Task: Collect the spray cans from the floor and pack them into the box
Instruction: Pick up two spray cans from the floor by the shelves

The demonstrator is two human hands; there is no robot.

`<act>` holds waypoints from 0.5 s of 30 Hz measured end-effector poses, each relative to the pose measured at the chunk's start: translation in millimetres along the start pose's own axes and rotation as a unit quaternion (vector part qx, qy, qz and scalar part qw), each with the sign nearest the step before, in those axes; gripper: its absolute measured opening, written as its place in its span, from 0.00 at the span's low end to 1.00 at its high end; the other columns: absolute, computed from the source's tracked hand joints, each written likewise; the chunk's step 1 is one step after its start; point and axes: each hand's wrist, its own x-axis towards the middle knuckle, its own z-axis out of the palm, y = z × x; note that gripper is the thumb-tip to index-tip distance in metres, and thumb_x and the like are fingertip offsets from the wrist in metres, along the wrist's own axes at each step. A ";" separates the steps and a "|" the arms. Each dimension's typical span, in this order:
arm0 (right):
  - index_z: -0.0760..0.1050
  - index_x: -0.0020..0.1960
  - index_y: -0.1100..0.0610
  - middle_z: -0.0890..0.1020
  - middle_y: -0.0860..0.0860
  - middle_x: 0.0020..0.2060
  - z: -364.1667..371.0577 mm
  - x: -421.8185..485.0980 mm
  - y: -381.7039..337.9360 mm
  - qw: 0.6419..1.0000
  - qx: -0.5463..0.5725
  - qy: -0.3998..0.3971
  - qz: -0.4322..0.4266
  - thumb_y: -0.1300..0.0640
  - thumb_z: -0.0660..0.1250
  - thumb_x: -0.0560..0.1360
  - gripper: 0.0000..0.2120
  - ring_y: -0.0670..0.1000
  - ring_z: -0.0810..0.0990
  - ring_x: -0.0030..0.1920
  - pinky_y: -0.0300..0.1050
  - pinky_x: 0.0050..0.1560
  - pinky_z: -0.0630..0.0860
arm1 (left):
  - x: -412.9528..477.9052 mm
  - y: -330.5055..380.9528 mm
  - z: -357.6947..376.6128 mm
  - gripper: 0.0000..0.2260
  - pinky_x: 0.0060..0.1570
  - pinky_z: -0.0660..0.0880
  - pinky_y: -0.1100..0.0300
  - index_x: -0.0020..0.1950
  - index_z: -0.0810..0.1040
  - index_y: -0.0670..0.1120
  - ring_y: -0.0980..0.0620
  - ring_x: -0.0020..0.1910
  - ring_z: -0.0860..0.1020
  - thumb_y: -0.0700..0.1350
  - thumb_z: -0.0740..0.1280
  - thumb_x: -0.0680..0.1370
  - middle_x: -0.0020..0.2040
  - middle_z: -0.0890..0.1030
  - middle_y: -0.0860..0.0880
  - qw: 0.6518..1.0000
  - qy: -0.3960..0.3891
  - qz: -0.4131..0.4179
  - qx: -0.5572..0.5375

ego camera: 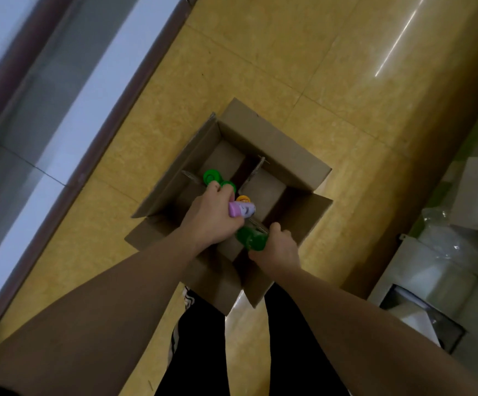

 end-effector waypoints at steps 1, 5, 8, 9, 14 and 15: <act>0.67 0.63 0.55 0.72 0.54 0.55 9.8 1.8 -1.1 1.000 0.004 0.005 -0.001 0.46 0.76 0.70 0.29 0.55 0.77 0.53 0.49 0.51 0.78 | 4.7 1.3 1.2 0.15 0.42 0.65 0.58 0.52 0.69 0.52 0.52 0.43 0.70 0.51 0.72 0.73 0.52 0.66 0.52 1.000 0.008 0.013 0.002; 0.68 0.63 0.55 0.73 0.56 0.59 47.4 16.4 -4.0 0.998 0.042 0.038 0.015 0.46 0.75 0.72 0.27 0.57 0.78 0.56 0.52 0.54 0.79 | 29.6 0.3 13.8 0.16 0.45 0.68 0.59 0.57 0.72 0.50 0.53 0.45 0.71 0.50 0.73 0.74 0.55 0.65 0.53 0.998 0.035 0.055 0.008; 0.69 0.64 0.57 0.72 0.56 0.62 75.5 33.3 0.1 0.995 0.071 0.061 0.033 0.49 0.74 0.73 0.25 0.57 0.77 0.59 0.51 0.57 0.78 | 55.1 -5.4 32.9 0.17 0.46 0.68 0.60 0.58 0.73 0.49 0.53 0.48 0.73 0.50 0.74 0.73 0.55 0.65 0.53 0.995 0.045 0.087 0.011; 0.69 0.64 0.57 0.72 0.56 0.61 84.3 39.4 2.5 0.994 0.078 0.067 0.038 0.49 0.75 0.73 0.25 0.57 0.77 0.59 0.51 0.58 0.77 | 63.7 -6.3 39.7 0.18 0.46 0.68 0.61 0.58 0.73 0.49 0.53 0.48 0.72 0.50 0.74 0.73 0.55 0.65 0.52 0.994 0.050 0.096 0.010; 0.71 0.62 0.57 0.72 0.54 0.59 124.2 69.2 10.6 0.991 0.097 0.083 0.036 0.52 0.77 0.72 0.24 0.53 0.76 0.55 0.47 0.57 0.77 | 96.6 -11.8 76.8 0.20 0.54 0.77 0.55 0.63 0.75 0.48 0.51 0.55 0.74 0.47 0.75 0.74 0.61 0.69 0.49 0.985 0.051 0.158 0.037; 0.71 0.62 0.57 0.72 0.54 0.58 130.4 74.6 10.5 0.991 0.101 0.086 0.035 0.52 0.77 0.72 0.24 0.52 0.76 0.54 0.46 0.57 0.77 | 101.8 -13.5 83.2 0.20 0.56 0.77 0.55 0.65 0.75 0.47 0.50 0.57 0.74 0.47 0.74 0.74 0.62 0.69 0.48 0.983 0.047 0.171 0.046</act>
